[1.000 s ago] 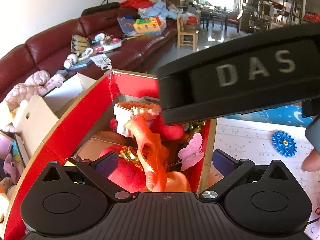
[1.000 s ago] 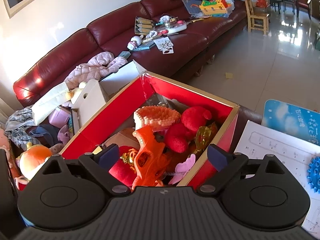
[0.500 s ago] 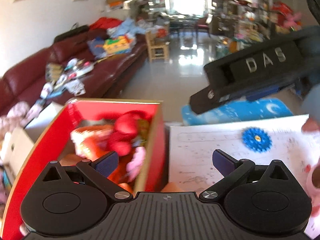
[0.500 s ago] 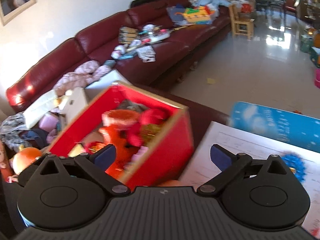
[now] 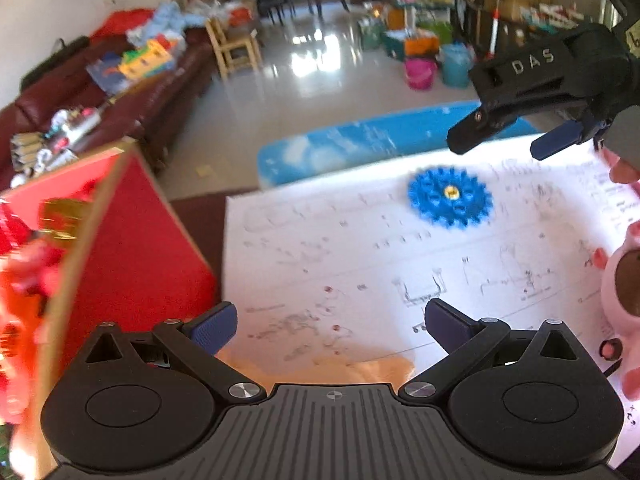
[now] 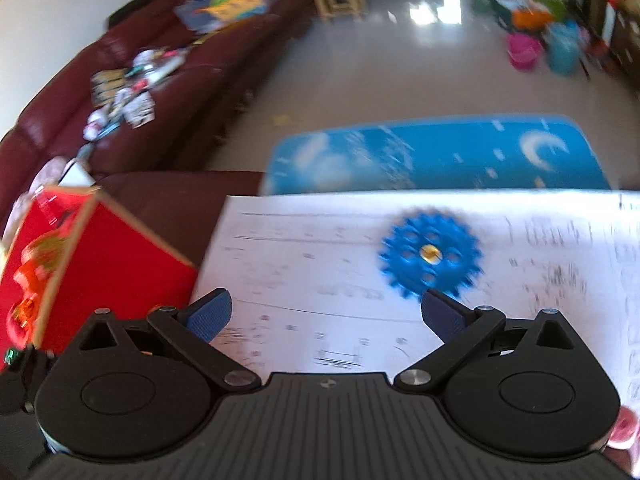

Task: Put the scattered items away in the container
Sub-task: 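Withdraw both tools from the box back toward the table, then lower the left tool onto the blue gear while the right tool reaches it too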

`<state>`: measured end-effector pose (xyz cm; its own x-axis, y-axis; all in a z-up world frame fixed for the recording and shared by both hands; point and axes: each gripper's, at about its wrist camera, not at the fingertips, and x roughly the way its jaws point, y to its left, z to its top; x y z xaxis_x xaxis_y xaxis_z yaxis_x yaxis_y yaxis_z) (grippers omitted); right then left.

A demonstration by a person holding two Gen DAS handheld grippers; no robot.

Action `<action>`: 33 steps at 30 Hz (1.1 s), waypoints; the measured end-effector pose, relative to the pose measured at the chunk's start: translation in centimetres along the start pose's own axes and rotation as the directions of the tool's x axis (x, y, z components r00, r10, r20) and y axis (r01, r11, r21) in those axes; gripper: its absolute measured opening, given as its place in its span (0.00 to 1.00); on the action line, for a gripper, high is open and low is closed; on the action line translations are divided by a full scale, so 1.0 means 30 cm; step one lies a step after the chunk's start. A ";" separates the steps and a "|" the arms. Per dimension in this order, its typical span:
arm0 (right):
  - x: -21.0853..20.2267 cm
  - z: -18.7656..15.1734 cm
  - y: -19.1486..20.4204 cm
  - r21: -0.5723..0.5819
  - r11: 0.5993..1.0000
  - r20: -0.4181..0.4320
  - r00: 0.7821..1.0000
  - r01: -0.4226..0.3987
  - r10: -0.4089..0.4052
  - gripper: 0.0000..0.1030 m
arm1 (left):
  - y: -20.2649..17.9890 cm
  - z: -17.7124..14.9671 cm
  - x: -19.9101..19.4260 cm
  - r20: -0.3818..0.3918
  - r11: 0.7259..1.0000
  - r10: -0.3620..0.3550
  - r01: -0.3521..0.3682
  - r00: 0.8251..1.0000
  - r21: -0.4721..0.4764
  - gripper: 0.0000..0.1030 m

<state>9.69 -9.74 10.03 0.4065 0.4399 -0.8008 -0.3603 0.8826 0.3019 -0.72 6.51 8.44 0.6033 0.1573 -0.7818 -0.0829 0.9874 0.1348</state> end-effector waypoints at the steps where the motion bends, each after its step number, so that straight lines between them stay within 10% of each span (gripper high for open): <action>1: 0.029 0.003 -0.032 0.023 1.000 -0.011 1.000 -0.001 0.001 0.98 | -0.008 0.003 0.031 -0.010 1.000 -0.006 0.006 1.000 0.003 1.00; 17: 0.466 0.120 -0.235 0.136 0.988 -0.124 0.988 -0.075 0.092 0.98 | -0.031 0.085 0.372 -0.103 0.998 -0.056 0.053 0.993 -0.033 1.00; 33: 0.577 0.091 -0.271 0.175 0.973 -0.184 0.966 -0.150 0.182 0.99 | -0.036 0.069 0.436 -0.134 0.997 -0.059 0.054 0.989 -0.047 1.00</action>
<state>21.93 -8.85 -4.86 0.1725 0.5551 -0.8137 -0.2650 0.8218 0.5044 8.90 7.48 -0.66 0.4955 0.0992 -0.8629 -0.0875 0.9941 0.0640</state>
